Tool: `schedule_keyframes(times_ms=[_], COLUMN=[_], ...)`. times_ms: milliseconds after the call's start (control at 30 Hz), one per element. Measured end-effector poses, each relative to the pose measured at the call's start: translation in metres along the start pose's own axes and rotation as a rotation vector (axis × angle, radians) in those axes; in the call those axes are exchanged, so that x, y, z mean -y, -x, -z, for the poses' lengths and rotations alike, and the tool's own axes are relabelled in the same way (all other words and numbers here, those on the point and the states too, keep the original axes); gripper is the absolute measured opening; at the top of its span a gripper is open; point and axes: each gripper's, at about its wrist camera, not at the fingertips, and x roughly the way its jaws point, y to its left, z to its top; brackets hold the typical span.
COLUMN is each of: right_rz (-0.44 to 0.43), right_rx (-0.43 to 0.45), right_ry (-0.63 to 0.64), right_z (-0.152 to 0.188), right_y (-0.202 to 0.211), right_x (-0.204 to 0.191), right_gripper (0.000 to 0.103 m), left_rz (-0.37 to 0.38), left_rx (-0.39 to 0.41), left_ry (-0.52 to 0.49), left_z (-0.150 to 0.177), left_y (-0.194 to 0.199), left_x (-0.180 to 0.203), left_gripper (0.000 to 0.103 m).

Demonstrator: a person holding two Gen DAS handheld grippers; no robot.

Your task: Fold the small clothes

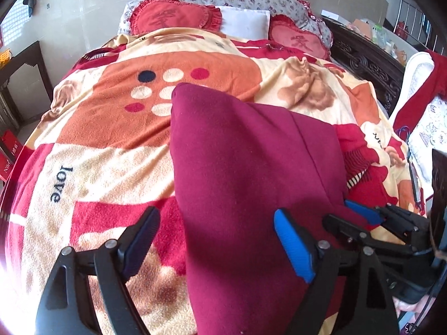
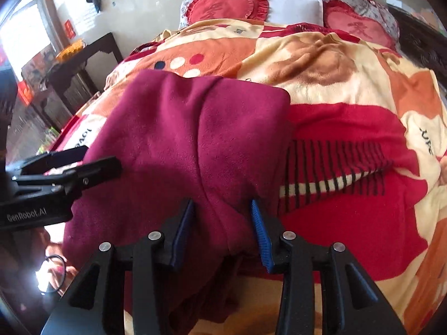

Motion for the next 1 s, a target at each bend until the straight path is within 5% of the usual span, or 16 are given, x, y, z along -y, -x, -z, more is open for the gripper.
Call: schedule_keyframes(times_ms=[467, 1000], right_rz=[0.021, 0.143], right_rx=[0.07, 0.143], right_ry=[-0.104, -0.044], right_z=[0.006, -0.02], right_y=[0.071, 0.064], right_x=[-0.013, -0.032], right_gripper=[0.03, 0.037], left_rz=[-0.037, -0.052], left_rx=[0.115, 0.163], left_ry=[-0.01, 0.059], left_z=[0.017, 0.016], left_y=[0.044, 0.068], left_x=[0.009, -0.005], left_gripper=[0.088, 0.088])
